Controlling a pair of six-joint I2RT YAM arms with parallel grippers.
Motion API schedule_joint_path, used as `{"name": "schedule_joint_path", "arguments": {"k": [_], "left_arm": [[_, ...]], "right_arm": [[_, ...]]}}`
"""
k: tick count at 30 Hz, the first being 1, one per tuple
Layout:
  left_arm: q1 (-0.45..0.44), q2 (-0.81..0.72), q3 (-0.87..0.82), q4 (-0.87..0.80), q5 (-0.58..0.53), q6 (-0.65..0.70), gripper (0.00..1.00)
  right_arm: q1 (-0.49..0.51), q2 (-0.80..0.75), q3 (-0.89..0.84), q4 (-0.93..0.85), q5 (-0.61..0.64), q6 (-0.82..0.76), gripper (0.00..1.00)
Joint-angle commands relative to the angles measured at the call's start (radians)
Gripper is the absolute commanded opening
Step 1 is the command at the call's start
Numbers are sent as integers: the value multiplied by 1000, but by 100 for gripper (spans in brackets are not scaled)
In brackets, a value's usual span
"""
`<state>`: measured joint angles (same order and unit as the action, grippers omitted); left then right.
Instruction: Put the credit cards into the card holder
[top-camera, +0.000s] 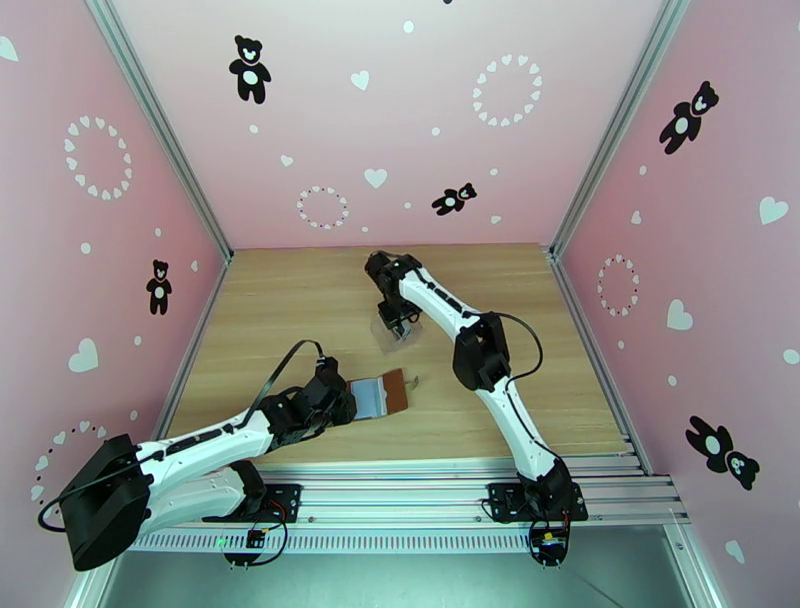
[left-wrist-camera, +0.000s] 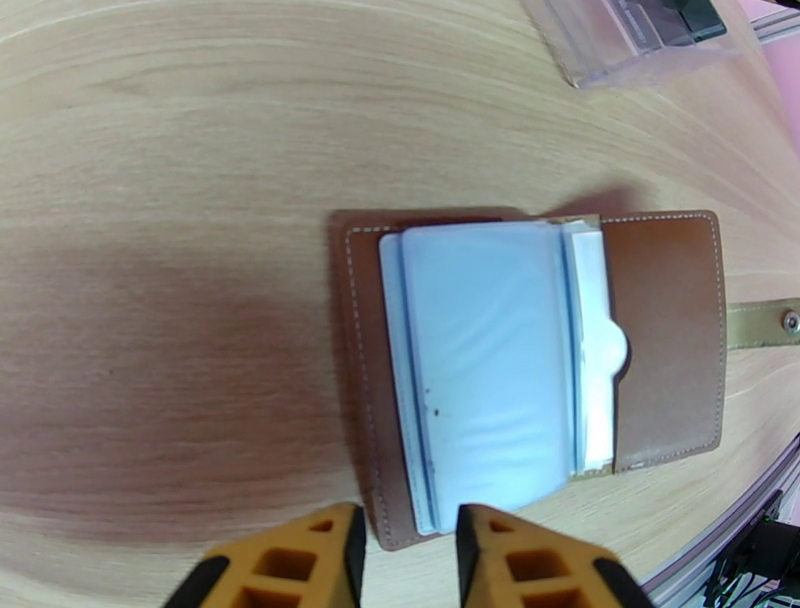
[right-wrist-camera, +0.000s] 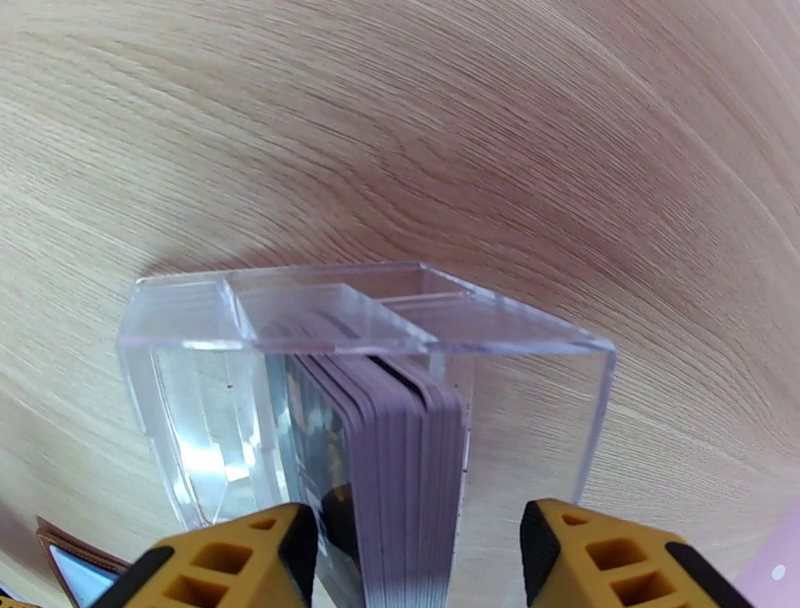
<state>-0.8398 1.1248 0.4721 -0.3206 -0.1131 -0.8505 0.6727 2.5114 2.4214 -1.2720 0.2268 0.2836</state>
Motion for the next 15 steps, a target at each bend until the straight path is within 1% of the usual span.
{"name": "schedule_joint_path", "arguments": {"k": [1, 9, 15], "left_arm": [[5, 8, 3, 23, 8, -7, 31], [6, 3, 1, 22, 7, -9, 31], [5, 3, -1, 23, 6, -9, 31]], "right_arm": [[7, 55, 34, -59, 64, -8, 59], [7, 34, 40, -64, 127, -14, 59], [7, -8, 40, -60, 180, -15, 58]]}}
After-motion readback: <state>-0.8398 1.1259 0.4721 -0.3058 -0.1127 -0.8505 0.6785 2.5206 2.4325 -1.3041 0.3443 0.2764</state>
